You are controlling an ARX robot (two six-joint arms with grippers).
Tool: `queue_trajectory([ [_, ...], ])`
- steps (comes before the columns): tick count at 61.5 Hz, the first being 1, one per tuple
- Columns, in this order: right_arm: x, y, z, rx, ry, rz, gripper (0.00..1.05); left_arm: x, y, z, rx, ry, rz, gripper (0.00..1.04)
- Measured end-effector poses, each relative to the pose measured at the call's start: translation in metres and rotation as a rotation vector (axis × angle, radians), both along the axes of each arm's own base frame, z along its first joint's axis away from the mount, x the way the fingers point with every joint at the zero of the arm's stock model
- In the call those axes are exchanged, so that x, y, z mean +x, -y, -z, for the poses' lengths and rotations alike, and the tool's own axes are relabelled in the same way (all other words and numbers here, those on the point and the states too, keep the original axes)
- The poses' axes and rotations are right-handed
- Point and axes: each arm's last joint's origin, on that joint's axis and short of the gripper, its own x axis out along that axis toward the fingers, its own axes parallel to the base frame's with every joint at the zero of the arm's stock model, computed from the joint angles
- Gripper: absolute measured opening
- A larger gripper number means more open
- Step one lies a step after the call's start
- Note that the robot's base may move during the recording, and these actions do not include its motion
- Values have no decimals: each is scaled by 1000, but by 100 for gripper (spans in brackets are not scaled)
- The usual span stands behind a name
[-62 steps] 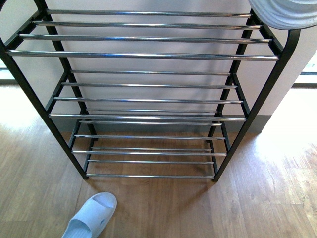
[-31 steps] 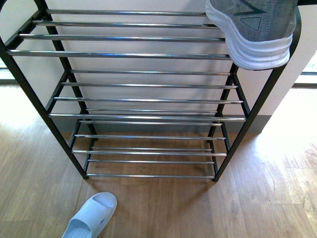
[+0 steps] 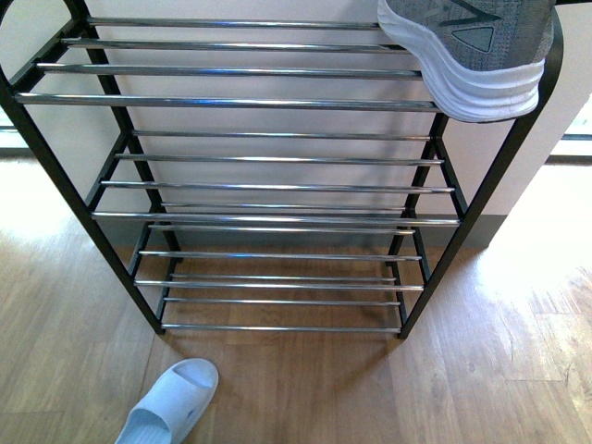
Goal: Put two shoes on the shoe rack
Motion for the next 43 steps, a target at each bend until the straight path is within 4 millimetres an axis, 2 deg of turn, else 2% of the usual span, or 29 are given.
queue_trajectory([
  [8,1,2,-10,3,70,-12,38,0,0,0,0,0,0,3],
  [12,-6,4,-18,8,106,-35,49,0,0,0,0,0,0,3],
  [15,-16,6,-29,13,150,-61,59,0,0,0,0,0,0,3],
  [29,-70,16,-63,13,316,-196,95,0,0,0,0,0,0,3],
  [43,-122,39,-69,43,494,-425,95,0,0,0,0,0,0,3],
])
